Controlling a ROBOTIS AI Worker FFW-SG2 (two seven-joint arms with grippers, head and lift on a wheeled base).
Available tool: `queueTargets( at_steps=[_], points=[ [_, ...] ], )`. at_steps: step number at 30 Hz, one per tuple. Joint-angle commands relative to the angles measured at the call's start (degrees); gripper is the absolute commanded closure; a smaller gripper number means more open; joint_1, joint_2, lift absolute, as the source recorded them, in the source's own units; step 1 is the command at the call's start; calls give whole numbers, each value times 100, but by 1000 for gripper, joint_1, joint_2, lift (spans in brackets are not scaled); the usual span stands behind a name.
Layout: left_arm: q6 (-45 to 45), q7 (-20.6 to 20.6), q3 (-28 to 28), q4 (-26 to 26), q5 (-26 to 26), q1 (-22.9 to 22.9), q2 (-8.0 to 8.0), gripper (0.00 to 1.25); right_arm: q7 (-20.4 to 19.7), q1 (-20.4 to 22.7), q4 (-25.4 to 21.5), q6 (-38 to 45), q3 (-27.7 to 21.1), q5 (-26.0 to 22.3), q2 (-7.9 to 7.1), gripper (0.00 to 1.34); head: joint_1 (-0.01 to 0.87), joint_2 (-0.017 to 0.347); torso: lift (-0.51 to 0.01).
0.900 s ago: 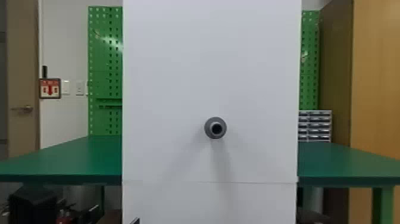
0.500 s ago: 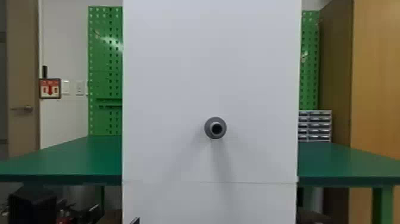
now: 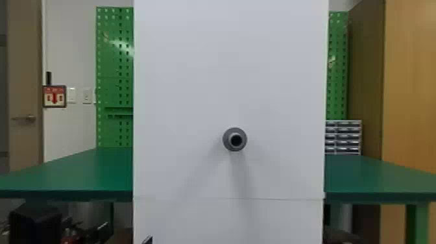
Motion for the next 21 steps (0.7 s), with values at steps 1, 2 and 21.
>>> queueTargets(
  at_steps=[1, 2, 21],
  points=[
    [0, 0, 0, 0, 0, 2, -6, 211, 0, 0, 0, 33, 8, -10, 0, 1190, 34, 29, -493],
    [0, 0, 0, 0, 0, 2, 3, 211, 0, 0, 0, 51, 17, -27, 0, 1190, 34, 29, -493],
    [0, 0, -9, 0, -17, -16, -6, 211, 0, -97, -501, 745, -27, 17, 97, 1190, 34, 29, -493]
  ],
)
